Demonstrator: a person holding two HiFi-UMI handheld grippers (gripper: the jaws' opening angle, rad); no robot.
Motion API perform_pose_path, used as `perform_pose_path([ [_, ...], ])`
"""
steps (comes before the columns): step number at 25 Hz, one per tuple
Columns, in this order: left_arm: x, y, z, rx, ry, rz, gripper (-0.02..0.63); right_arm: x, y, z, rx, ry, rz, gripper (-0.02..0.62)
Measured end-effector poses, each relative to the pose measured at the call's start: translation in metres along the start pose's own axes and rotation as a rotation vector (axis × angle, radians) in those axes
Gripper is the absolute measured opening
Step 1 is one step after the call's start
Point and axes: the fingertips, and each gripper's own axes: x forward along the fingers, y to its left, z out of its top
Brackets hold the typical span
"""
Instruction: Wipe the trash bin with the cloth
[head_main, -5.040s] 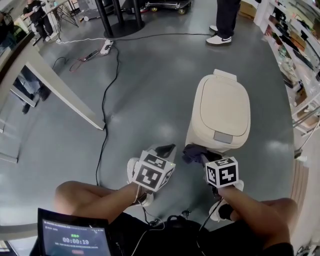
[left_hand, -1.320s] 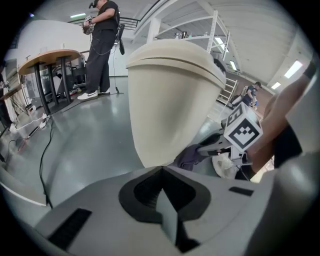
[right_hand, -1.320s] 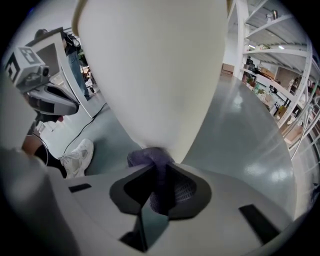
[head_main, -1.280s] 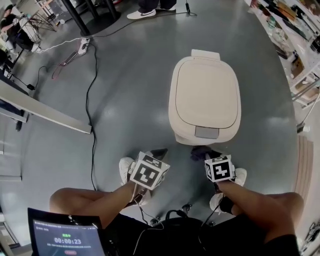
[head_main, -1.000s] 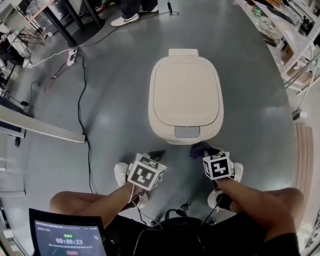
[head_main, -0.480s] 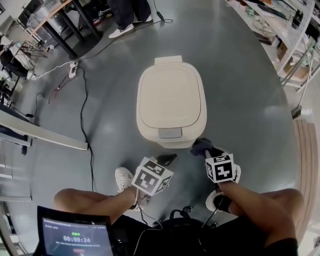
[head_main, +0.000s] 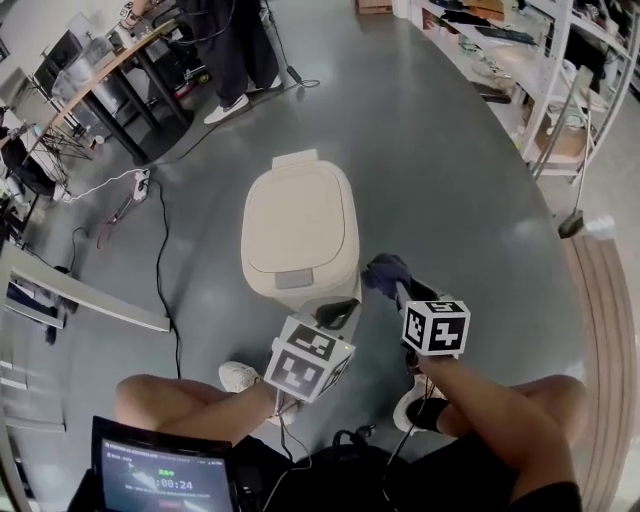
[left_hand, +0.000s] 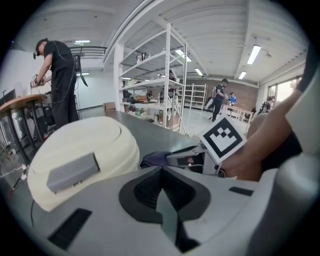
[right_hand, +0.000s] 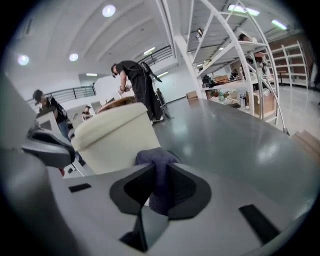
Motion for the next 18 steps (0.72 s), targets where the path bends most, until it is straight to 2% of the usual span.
perform_pose_path([
  [3,-0.012,-0.008,0.033,0.039,-0.059,0.002,0.002,-0.011,0.002,0.036,0.082,-0.100,0.061,0.069],
  [6,-0.019,-0.006,0.067,0.034,-0.122,0.016,0.002,-0.016,-0.002,0.062,0.170,-0.168,0.087,0.069],
  [9,-0.021,0.006,0.088,0.028,-0.137,0.047,0.002,-0.011,0.003,0.079,0.292,-0.203,0.141,0.069],
  [12,-0.021,0.012,0.097,0.017,-0.124,0.064,0.002,-0.001,0.011,0.076,0.344,-0.170,0.170,0.069],
  [15,-0.020,0.013,0.094,-0.001,-0.103,0.075,0.002,0.006,0.023,0.060,0.335,-0.112,0.201,0.069],
  [18,-0.016,0.013,0.086,-0.010,-0.082,0.067,0.002,0.012,0.034,0.054,0.335,-0.100,0.250,0.069],
])
